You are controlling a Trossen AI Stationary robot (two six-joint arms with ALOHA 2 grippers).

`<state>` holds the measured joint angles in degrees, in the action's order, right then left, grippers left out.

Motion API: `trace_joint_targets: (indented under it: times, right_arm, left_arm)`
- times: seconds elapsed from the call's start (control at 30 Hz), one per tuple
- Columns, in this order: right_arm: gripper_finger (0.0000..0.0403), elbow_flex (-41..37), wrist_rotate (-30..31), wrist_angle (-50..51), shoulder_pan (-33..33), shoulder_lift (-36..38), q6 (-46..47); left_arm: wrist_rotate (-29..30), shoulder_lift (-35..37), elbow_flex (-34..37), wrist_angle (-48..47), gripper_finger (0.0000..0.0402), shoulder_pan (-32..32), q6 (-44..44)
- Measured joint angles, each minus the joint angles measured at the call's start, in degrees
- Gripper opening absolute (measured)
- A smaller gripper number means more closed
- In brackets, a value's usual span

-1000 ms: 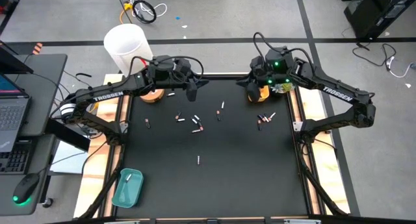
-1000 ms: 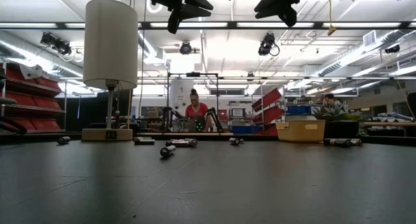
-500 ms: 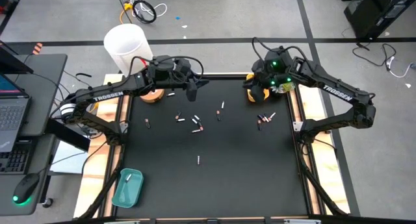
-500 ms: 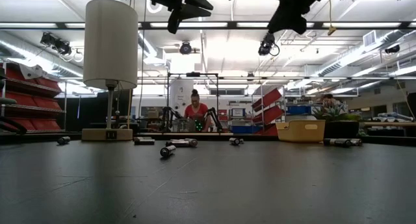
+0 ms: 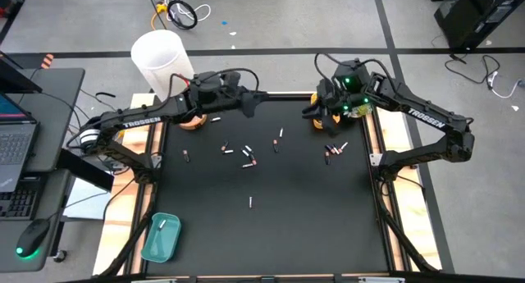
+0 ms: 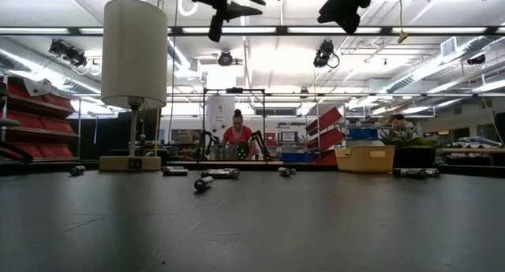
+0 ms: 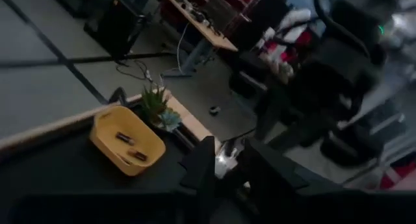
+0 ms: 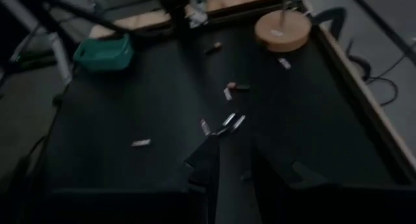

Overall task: Sort batteries
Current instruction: Put the black battery into the yellow bin

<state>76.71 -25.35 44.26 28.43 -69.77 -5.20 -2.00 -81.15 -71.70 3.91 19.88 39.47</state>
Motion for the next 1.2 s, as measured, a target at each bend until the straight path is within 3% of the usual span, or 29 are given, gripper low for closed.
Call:
trace_joint_targets:
  times: [0.2, 0.4, 0.5, 0.57, 0.73, 0.87, 1.0, 1.2]
  right_arm:
    - [0.0074, 0.00, 0.09, 5.51, -0.61, 3.52, -1.67]
    - [0.0074, 0.00, 1.08, 5.88, -0.45, 5.29, 0.20]
    - [0.0074, 0.00, 3.00, 6.48, -0.44, 5.39, 0.87]
    - [0.0074, 0.00, 5.82, 6.77, -0.46, 5.43, 2.73]
    - [0.0074, 0.00, 11.89, 7.18, -1.41, 5.45, 8.44]
    - [0.0074, 0.00, 16.75, 8.59, -2.85, 5.25, 9.64]
    - [0.0074, -2.51, 17.16, 6.65, -2.85, 5.28, 11.30]
    - [0.0074, -11.66, 15.66, 9.26, -4.76, 7.56, 16.47]
  left_arm:
    - [0.38, -4.34, -0.02, 4.85, 0.0099, -1.28, 8.96]
    - [0.57, -10.21, -0.09, 13.50, 0.0099, -1.28, 12.35]
    - [-4.18, -12.85, -0.04, 13.36, 0.0097, -0.43, 17.54]
    - [-7.73, -13.35, 0.04, 11.87, 0.0094, -0.08, 16.45]
    - [-10.69, -11.24, 0.02, 1.82, 0.0092, -0.47, 9.93]
    - [-2.61, -6.65, -3.23, -16.94, 0.0088, -4.15, -3.05]
    - [4.05, -5.22, -5.72, -37.72, 0.0081, -6.83, -11.84]
    - [5.62, -3.18, -5.87, -43.47, 0.0078, -9.55, -12.07]
